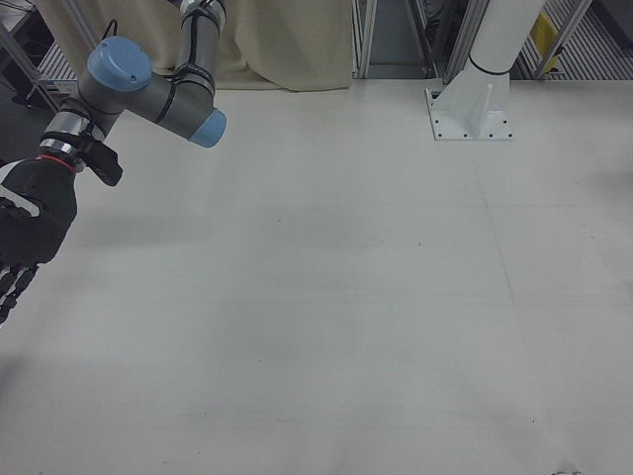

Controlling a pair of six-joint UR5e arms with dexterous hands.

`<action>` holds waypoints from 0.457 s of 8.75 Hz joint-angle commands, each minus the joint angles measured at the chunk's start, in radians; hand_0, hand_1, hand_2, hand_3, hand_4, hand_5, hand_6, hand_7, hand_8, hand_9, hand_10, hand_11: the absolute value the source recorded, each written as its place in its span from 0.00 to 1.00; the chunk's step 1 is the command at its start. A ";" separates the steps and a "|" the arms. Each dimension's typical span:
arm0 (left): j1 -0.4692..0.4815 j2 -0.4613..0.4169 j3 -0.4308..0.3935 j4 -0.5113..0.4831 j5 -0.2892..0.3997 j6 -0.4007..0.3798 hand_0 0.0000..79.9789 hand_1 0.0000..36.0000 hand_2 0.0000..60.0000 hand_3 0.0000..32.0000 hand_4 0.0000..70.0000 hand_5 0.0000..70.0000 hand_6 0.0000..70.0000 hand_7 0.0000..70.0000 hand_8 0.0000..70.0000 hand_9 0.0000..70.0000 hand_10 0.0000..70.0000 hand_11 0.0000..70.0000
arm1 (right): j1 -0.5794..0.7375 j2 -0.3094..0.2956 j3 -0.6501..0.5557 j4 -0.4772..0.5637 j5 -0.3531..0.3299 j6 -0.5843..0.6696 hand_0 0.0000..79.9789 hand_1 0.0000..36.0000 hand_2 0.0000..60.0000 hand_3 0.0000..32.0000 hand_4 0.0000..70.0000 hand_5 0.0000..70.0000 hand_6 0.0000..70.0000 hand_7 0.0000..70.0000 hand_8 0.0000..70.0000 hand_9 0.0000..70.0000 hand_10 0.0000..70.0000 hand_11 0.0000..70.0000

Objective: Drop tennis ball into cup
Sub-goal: 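Move the left hand holding the tennis ball over the white mug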

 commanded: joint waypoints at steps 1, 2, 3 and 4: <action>0.029 -0.030 0.045 -0.002 -0.015 -0.001 0.68 1.00 1.00 0.00 1.00 0.34 0.47 1.00 1.00 1.00 1.00 1.00 | 0.000 0.000 0.000 0.000 0.000 0.000 0.00 0.00 0.00 0.00 0.00 0.00 0.00 0.00 0.00 0.00 0.00 0.00; 0.029 -0.029 0.056 -0.010 -0.015 -0.001 0.69 1.00 1.00 0.00 1.00 0.34 0.46 1.00 0.99 1.00 1.00 1.00 | 0.000 0.000 0.000 0.000 0.000 0.000 0.00 0.00 0.00 0.00 0.00 0.00 0.00 0.00 0.00 0.00 0.00 0.00; 0.029 -0.030 0.079 -0.025 -0.013 -0.002 0.69 1.00 1.00 0.00 1.00 0.34 0.46 1.00 0.99 1.00 1.00 1.00 | 0.000 0.000 0.000 0.000 0.000 0.000 0.00 0.00 0.00 0.00 0.00 0.00 0.00 0.00 0.00 0.00 0.00 0.00; 0.024 -0.030 0.086 -0.031 -0.015 -0.002 0.69 1.00 1.00 0.00 1.00 0.34 0.46 1.00 0.98 1.00 1.00 1.00 | 0.000 0.000 0.002 0.000 0.000 0.000 0.00 0.00 0.00 0.00 0.00 0.00 0.00 0.00 0.00 0.00 0.00 0.00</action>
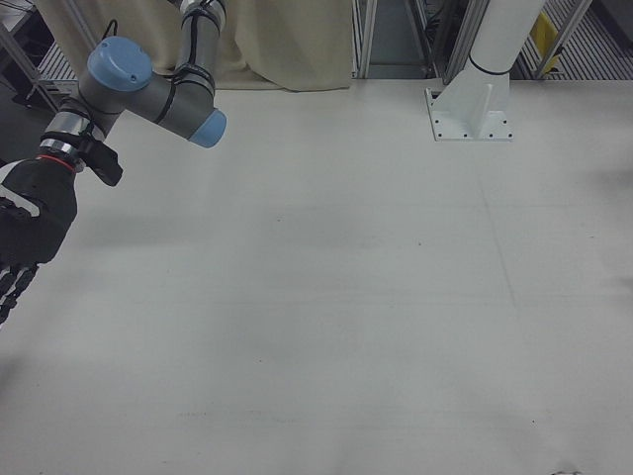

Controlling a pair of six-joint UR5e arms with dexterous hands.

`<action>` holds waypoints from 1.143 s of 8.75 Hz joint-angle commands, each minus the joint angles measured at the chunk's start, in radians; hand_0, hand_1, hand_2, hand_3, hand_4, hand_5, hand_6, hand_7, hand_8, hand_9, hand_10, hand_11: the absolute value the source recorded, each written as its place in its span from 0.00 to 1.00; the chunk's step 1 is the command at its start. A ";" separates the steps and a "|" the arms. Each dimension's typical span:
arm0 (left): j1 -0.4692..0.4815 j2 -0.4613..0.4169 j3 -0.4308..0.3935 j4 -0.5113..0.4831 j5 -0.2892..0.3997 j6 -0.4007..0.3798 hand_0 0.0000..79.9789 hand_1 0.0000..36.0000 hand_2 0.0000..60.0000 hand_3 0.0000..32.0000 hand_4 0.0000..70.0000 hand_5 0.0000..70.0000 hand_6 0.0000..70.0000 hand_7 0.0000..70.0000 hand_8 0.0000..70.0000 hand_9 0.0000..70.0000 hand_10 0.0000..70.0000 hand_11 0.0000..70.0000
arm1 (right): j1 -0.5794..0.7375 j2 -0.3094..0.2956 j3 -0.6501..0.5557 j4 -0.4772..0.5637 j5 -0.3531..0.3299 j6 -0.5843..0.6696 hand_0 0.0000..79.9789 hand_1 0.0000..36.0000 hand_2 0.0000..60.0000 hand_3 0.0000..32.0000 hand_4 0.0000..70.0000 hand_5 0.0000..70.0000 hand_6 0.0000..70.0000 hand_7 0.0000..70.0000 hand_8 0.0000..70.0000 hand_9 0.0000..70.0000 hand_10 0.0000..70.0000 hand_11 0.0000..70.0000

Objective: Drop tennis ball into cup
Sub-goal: 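Position the held ball above the mug opening with the left hand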

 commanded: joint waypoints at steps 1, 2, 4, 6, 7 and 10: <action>-0.002 -0.003 0.035 -0.021 -0.001 -0.001 0.69 1.00 1.00 0.00 1.00 0.34 0.46 1.00 0.98 1.00 1.00 1.00 | 0.000 0.000 0.002 0.000 0.000 0.000 0.00 0.00 0.00 0.00 0.00 0.00 0.00 0.00 0.00 0.00 0.00 0.00; -0.004 -0.007 0.059 -0.032 -0.001 -0.001 0.69 1.00 1.00 0.00 1.00 0.34 0.46 1.00 0.97 1.00 1.00 1.00 | 0.000 0.000 0.002 0.000 0.000 0.000 0.00 0.00 0.00 0.00 0.00 0.00 0.00 0.00 0.00 0.00 0.00 0.00; -0.007 -0.015 0.082 -0.047 0.000 -0.006 0.73 1.00 1.00 0.00 1.00 0.33 0.43 0.98 0.88 1.00 1.00 1.00 | 0.000 0.000 0.002 0.000 0.000 0.000 0.00 0.00 0.00 0.00 0.00 0.00 0.00 0.00 0.00 0.00 0.00 0.00; -0.022 -0.014 0.085 -0.058 0.007 -0.001 0.99 1.00 1.00 0.00 0.43 0.21 0.14 0.24 0.19 0.28 0.26 0.43 | 0.000 0.000 0.002 0.000 0.000 0.000 0.00 0.00 0.00 0.00 0.00 0.00 0.00 0.00 0.00 0.00 0.00 0.00; -0.028 -0.010 0.084 -0.082 0.008 -0.001 0.98 1.00 1.00 0.00 0.25 0.17 0.06 0.01 0.04 0.07 0.04 0.12 | 0.000 0.000 0.002 0.000 0.000 0.000 0.00 0.00 0.00 0.00 0.00 0.00 0.00 0.00 0.00 0.00 0.00 0.00; -0.033 -0.006 0.079 -0.099 0.010 -0.001 0.83 1.00 1.00 0.00 0.15 0.15 0.03 0.00 0.00 0.00 0.00 0.03 | 0.000 0.000 0.002 0.000 0.000 0.000 0.00 0.00 0.00 0.00 0.00 0.00 0.00 0.00 0.00 0.00 0.00 0.00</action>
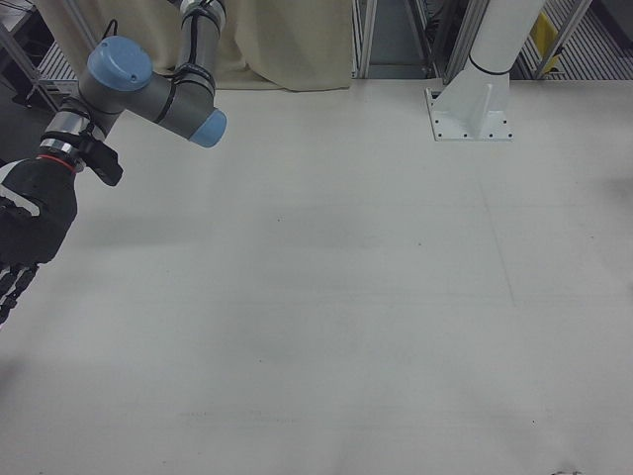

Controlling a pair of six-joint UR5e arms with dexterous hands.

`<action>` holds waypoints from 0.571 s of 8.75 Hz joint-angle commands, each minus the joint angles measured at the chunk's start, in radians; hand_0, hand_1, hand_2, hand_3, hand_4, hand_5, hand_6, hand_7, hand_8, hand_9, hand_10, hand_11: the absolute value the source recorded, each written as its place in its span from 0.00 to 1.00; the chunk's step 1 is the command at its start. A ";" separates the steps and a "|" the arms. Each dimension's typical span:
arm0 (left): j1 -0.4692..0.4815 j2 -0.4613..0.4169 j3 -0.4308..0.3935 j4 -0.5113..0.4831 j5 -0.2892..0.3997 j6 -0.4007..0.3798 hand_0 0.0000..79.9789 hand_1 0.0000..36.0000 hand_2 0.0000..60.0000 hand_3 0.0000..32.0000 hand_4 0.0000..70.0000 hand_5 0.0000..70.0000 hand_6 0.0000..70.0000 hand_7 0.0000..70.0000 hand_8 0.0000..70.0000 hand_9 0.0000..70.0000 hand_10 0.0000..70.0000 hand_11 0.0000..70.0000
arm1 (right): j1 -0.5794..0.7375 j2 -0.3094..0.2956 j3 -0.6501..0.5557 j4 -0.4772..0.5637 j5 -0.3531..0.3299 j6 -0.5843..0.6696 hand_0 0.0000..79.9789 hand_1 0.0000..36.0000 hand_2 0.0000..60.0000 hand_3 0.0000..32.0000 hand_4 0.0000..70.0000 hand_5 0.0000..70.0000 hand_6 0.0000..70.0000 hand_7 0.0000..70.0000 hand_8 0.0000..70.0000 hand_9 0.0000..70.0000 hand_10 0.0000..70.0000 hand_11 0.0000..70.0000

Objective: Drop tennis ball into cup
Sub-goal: 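Open the left hand fingers to release the ball into the mug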

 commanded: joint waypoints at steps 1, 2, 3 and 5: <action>-0.001 0.003 0.002 -0.014 0.001 0.000 0.86 1.00 1.00 0.00 0.15 0.15 0.03 0.00 0.00 0.00 0.00 0.03 | 0.000 0.000 0.000 0.000 0.000 0.000 0.00 0.00 0.00 0.00 0.00 0.00 0.00 0.00 0.00 0.00 0.00 0.00; -0.003 0.004 -0.001 -0.015 0.001 0.000 0.87 1.00 1.00 0.00 0.14 0.15 0.03 0.00 0.00 0.00 0.00 0.03 | 0.000 0.000 0.000 0.000 0.000 0.000 0.00 0.00 0.00 0.00 0.00 0.00 0.00 0.00 0.00 0.00 0.00 0.00; -0.003 0.006 -0.001 -0.017 0.001 0.000 0.87 1.00 1.00 0.00 0.14 0.15 0.03 0.00 0.00 0.00 0.00 0.03 | 0.000 0.000 0.000 0.000 0.000 0.000 0.00 0.00 0.00 0.00 0.00 0.00 0.00 0.00 0.00 0.00 0.00 0.00; -0.006 0.007 -0.007 -0.017 0.001 -0.003 0.89 1.00 1.00 0.00 0.14 0.15 0.03 0.00 0.00 0.00 0.00 0.03 | 0.000 0.000 0.000 0.000 0.000 0.000 0.00 0.00 0.00 0.00 0.00 0.00 0.00 0.00 0.00 0.00 0.00 0.00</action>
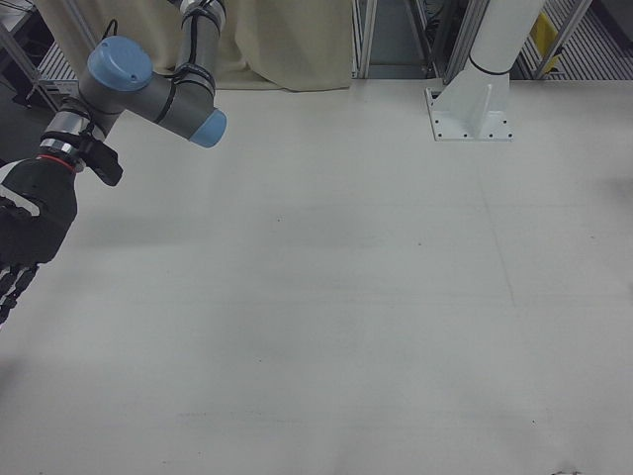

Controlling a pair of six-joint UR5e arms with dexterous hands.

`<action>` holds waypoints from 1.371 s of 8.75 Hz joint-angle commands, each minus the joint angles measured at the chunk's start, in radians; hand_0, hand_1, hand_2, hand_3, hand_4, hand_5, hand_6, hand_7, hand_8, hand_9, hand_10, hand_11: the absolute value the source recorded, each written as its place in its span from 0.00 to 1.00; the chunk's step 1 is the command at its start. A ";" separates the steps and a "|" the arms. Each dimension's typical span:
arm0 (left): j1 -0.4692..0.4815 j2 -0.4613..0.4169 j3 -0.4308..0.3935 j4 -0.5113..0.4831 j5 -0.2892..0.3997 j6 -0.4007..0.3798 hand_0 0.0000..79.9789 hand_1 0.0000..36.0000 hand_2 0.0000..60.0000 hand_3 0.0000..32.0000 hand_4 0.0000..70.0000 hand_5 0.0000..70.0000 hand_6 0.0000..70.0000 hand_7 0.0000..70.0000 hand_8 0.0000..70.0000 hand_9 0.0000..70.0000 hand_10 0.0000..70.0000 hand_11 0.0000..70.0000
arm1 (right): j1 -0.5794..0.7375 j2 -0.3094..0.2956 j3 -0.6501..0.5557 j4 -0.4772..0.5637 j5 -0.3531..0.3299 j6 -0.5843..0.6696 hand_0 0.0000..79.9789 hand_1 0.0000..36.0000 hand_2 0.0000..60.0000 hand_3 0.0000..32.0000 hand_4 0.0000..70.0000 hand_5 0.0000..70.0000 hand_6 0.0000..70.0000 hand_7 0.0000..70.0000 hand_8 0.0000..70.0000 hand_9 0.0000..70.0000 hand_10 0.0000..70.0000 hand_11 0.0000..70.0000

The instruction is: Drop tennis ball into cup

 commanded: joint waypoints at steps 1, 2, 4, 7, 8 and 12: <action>-0.014 0.003 -0.010 -0.001 0.000 -0.004 0.91 1.00 1.00 0.00 0.14 0.15 0.03 0.00 0.00 0.00 0.00 0.03 | 0.000 0.000 0.000 0.000 0.000 0.000 0.00 0.00 0.00 0.00 0.00 0.00 0.00 0.00 0.00 0.00 0.00 0.00; -0.020 0.006 -0.018 -0.001 0.002 -0.006 0.92 1.00 1.00 0.00 0.14 0.15 0.03 0.00 0.00 0.00 0.00 0.03 | 0.000 0.000 0.000 0.000 0.000 0.000 0.00 0.00 0.00 0.00 0.00 0.00 0.00 0.00 0.00 0.00 0.00 0.00; -0.110 0.030 -0.108 0.027 0.008 0.000 0.78 1.00 1.00 0.00 0.09 0.14 0.02 0.00 0.00 0.00 0.00 0.03 | 0.000 0.000 0.000 0.000 0.000 0.000 0.00 0.00 0.00 0.00 0.00 0.00 0.00 0.00 0.00 0.00 0.00 0.00; -0.397 0.015 -0.121 0.054 0.103 0.053 0.59 0.68 0.66 0.00 0.00 0.06 0.00 0.00 0.00 0.00 0.00 0.00 | 0.000 0.000 0.000 0.000 0.000 0.000 0.00 0.00 0.00 0.00 0.00 0.00 0.00 0.00 0.00 0.00 0.00 0.00; -0.408 0.009 -0.130 0.101 0.104 0.053 0.56 0.63 0.71 0.00 0.00 0.05 0.00 0.00 0.00 0.00 0.00 0.00 | 0.000 0.000 0.000 0.000 0.000 0.000 0.00 0.00 0.00 0.00 0.00 0.00 0.00 0.00 0.00 0.00 0.00 0.00; -0.469 -0.046 -0.124 0.331 0.104 0.031 0.68 1.00 0.89 0.00 0.00 0.10 0.00 0.00 0.00 0.00 0.00 0.00 | 0.000 0.000 0.002 0.000 0.000 -0.002 0.00 0.00 0.00 0.00 0.00 0.00 0.00 0.00 0.00 0.00 0.00 0.00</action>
